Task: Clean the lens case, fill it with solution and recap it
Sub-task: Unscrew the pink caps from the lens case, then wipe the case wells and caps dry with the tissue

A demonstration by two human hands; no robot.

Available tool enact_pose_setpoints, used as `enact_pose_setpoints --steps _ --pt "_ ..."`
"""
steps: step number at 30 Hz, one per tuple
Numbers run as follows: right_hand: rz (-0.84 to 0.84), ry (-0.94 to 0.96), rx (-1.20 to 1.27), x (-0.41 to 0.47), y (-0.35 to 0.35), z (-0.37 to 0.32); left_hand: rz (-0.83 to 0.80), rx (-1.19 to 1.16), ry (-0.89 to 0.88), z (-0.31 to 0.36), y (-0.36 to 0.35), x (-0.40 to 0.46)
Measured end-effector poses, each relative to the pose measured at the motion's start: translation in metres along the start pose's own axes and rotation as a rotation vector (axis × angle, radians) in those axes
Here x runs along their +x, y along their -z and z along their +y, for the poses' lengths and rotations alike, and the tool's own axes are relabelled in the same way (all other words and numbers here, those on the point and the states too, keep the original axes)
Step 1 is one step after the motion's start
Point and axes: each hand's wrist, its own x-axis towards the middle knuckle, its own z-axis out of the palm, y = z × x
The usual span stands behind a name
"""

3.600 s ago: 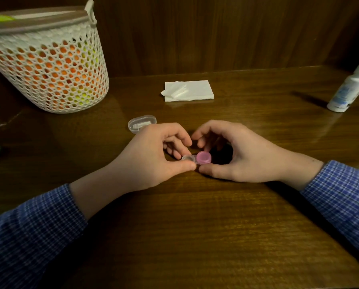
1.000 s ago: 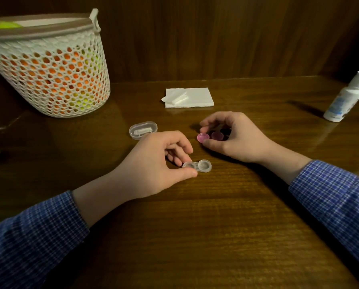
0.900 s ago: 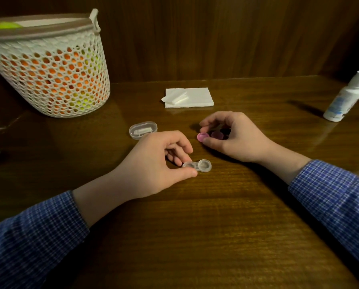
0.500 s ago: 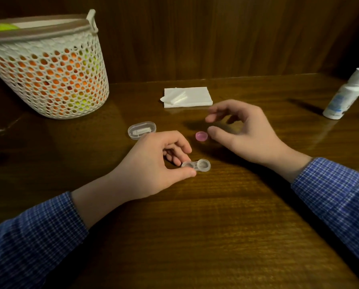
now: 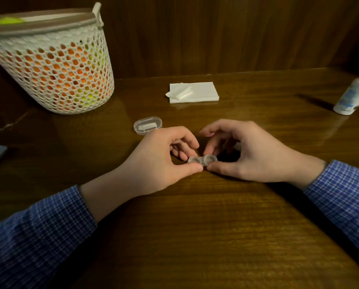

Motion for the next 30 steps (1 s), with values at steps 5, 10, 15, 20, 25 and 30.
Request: enact_pose_setpoints --steps 5,10,15,20,25,30 --pt "0.017 -0.016 0.014 0.000 0.001 -0.006 0.009 0.018 -0.011 0.002 0.003 -0.004" --pt "0.077 -0.014 0.067 0.003 -0.001 -0.031 0.091 -0.064 0.026 0.009 0.019 -0.018" --pt "0.104 0.058 0.105 0.003 -0.021 -0.084 0.217 -0.191 0.046 0.015 0.049 -0.080" --pt "0.081 0.194 0.213 0.003 -0.066 -0.162 0.494 -0.616 0.148 0.017 0.071 -0.180" --pt "-0.015 0.307 0.299 -0.004 -0.129 -0.236 0.748 -1.053 0.030 0.024 0.070 -0.271" --pt "-0.133 0.351 0.362 -0.014 -0.191 -0.296 0.978 -1.189 -0.030 0.021 0.073 -0.346"
